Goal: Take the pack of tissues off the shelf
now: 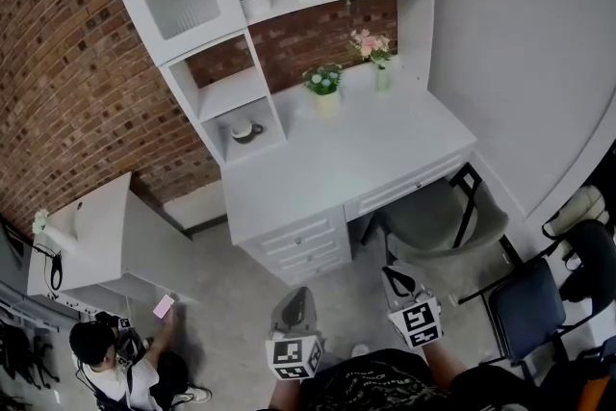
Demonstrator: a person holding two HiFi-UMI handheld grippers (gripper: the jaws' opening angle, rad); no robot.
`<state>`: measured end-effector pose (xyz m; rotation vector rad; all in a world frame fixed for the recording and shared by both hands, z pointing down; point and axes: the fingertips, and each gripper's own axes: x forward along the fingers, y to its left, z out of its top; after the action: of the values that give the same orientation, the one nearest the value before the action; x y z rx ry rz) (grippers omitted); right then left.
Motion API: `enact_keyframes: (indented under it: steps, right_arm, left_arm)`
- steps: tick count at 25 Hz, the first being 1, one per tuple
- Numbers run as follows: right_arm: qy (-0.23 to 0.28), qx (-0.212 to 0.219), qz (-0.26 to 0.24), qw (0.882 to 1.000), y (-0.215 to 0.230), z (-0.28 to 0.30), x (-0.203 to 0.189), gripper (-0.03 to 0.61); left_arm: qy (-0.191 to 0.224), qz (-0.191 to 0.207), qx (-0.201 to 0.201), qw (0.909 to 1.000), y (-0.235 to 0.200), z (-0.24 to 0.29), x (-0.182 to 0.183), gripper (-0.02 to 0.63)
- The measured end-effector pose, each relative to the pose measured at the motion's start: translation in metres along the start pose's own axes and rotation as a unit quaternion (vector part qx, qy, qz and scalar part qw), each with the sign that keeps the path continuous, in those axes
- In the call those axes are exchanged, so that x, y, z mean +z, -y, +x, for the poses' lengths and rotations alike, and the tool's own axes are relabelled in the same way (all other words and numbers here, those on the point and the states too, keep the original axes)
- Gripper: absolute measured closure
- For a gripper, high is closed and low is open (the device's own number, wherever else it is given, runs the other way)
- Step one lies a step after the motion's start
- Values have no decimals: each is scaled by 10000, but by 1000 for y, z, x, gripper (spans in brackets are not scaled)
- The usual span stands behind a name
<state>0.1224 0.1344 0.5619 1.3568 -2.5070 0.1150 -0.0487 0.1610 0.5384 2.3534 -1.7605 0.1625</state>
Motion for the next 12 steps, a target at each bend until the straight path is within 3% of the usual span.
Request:
enact_keyframes:
  steps: [6,10,12]
  right_arm:
    - [117,18,369,9992,18,-1,-2,572]
    - [188,-48,868,9960,31,-1,-7,572]
    - [103,-98,801,9967,34,-2,-12,572]
  left_arm:
    - [-129,252,-80,9996,8,13,1,601]
    - [-196,364,-140,9990,11,20,2,601]
    - [-191,326,-119,9992,10,22,2,601]
